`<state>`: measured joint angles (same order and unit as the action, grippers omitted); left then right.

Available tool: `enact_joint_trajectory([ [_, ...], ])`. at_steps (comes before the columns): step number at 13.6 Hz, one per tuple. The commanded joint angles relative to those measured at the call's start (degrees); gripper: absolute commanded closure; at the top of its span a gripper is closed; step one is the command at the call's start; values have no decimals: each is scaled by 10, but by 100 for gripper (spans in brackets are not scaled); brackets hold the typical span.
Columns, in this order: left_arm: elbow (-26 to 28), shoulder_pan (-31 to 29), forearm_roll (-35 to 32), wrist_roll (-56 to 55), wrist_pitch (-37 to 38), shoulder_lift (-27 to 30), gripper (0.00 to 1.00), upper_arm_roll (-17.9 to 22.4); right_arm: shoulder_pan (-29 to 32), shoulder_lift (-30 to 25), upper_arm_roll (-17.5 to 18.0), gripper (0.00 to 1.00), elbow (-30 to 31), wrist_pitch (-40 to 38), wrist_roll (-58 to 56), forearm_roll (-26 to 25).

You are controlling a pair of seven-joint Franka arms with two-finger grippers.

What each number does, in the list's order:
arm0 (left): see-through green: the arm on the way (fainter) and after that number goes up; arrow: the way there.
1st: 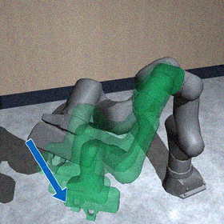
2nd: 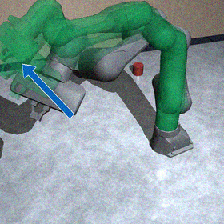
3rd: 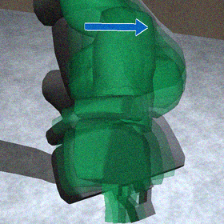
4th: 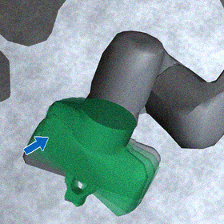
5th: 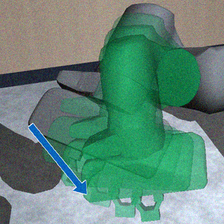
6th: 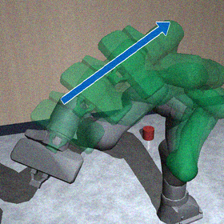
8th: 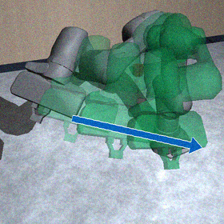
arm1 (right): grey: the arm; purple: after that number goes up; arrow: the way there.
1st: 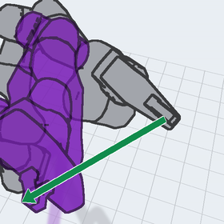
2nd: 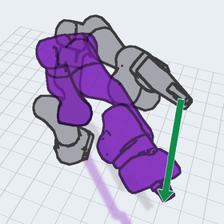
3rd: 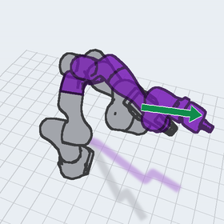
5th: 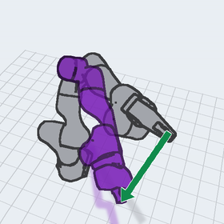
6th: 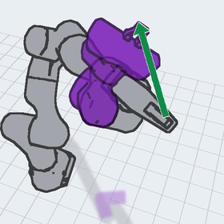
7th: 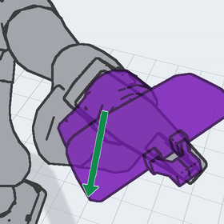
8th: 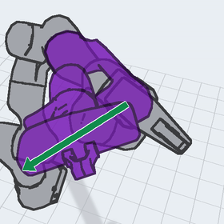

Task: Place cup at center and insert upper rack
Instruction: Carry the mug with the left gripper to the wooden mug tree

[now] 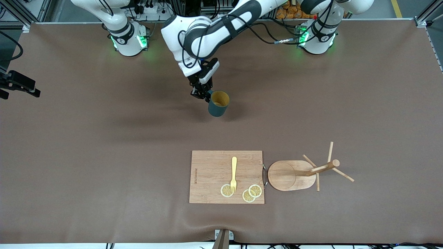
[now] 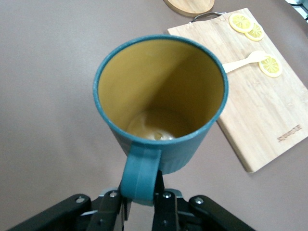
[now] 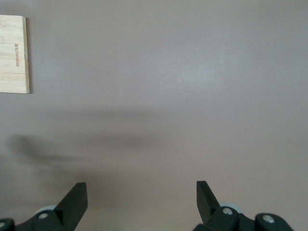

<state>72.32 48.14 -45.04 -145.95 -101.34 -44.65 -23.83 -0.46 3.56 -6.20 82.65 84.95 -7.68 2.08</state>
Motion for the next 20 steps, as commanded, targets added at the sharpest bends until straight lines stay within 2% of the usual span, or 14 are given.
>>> enact_joint_trajectory([
  [1,7,-25,33,38,-24,42,100,-4,1,0,3,0,-8,-6,34,9],
  [7,9,-105,145,142,-57,115,100,-3,12,2,-1,0,-7,-6,44,16],
  [9,9,-137,157,159,-79,128,100,-4,13,6,-2,0,-7,-5,45,16],
  [13,10,-200,240,251,-113,145,100,-3,16,8,-1,0,-7,-4,46,17],
  [17,9,-282,360,359,-139,155,100,-4,13,8,-1,0,-7,-5,47,17],
  [20,10,-340,477,450,-140,156,100,-3,13,8,-1,0,-6,-4,47,17],
])
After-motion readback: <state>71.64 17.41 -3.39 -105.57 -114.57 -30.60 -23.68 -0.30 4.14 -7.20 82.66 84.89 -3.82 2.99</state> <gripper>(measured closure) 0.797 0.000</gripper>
